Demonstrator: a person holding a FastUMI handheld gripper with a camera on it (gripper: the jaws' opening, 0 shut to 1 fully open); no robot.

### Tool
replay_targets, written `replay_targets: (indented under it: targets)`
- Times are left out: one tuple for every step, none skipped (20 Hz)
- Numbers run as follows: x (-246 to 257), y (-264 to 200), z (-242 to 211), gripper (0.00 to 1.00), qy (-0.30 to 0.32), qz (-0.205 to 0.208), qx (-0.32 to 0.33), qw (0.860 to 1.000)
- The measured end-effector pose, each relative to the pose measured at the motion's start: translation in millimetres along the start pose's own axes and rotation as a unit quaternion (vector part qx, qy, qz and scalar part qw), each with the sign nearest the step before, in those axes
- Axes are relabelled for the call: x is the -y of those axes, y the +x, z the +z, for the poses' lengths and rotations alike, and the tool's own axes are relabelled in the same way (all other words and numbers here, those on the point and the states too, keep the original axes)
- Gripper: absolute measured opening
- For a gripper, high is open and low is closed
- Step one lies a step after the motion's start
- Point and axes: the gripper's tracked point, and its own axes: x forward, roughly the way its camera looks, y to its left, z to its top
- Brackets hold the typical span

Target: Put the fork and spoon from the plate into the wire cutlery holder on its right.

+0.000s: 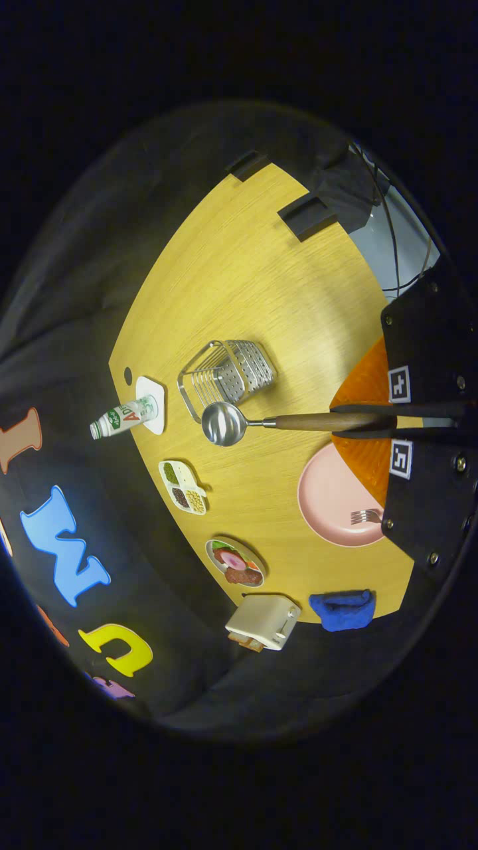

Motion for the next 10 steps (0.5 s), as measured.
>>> replay_targets:
  targets:
    - [8.3,2.0,6.0,0.06,0.000,-0.007,-0.004,1.000]
    - [13.8,6.5,10.9,0.06,-0.002,-0.015,-0.009,1.000]
    - [19.7,9.6,14.9,0.06,-0.005,-0.021,-0.015,1.000]
    - [23.3,11.5,18.1,0.06,-0.006,-0.025,-0.020,0.999]
    - [25.8,14.6,20.1,0.06,-0.008,-0.028,-0.029,0.999]
    - [27.8,15.8,21.6,0.06,-0.008,-0.031,-0.035,0.999]
    - [29.3,18.9,22.4,0.06,-0.006,-0.034,-0.044,0.998]
    - [31.1,19.5,24.4,0.06,-0.006,-0.035,-0.051,0.998]
    - [31.7,21.1,25.8,0.06,-0.009,-0.038,-0.056,0.998]
    - [33.7,21.6,27.4,0.06,-0.016,-0.043,-0.064,0.997]
